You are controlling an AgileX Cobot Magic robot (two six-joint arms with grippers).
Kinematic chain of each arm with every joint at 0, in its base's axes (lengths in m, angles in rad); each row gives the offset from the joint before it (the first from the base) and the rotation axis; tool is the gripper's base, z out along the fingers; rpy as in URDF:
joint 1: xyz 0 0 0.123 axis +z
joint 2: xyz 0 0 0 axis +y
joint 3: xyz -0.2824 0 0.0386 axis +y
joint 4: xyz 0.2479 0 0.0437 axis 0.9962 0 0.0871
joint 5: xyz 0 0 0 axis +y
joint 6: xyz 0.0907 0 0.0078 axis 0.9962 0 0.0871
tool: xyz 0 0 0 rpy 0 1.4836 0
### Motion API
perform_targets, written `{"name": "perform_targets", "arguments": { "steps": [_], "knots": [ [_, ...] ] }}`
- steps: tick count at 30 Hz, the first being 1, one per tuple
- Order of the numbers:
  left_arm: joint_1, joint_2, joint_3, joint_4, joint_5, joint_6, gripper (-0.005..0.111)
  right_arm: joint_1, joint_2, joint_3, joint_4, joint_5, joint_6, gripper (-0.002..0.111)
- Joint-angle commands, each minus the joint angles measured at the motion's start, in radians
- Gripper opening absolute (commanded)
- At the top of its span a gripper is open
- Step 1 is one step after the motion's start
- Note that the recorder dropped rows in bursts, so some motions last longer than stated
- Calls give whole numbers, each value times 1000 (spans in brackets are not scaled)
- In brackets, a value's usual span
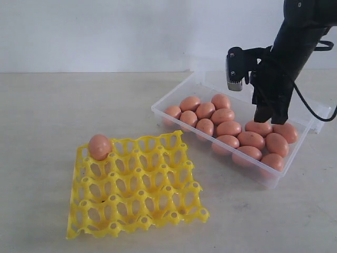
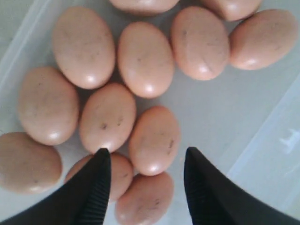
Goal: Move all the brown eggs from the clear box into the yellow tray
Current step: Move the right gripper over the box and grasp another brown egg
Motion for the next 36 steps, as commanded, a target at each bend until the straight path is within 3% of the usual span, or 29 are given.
{"name": "perform_targets", "arguments": {
  "steps": [1,7,19,27,36],
  "knots": [
    [-4,-3,4,1,-4,1,4,-6,-4,-5,-8,-120,-77,42],
    [-4,-3,4,1,-4,1,4,-6,30,-5,-7,-232,-79,42],
    [-4,-3,4,1,-4,1,4,-6,111,-5,-12,-155,71,42],
    [-4,-3,4,1,-4,1,4,-6,132,-5,-121,-113,198,42],
    [-4,-3,4,1,-4,1,4,-6,192,-5,-144,-122,205,42]
  ]
}}
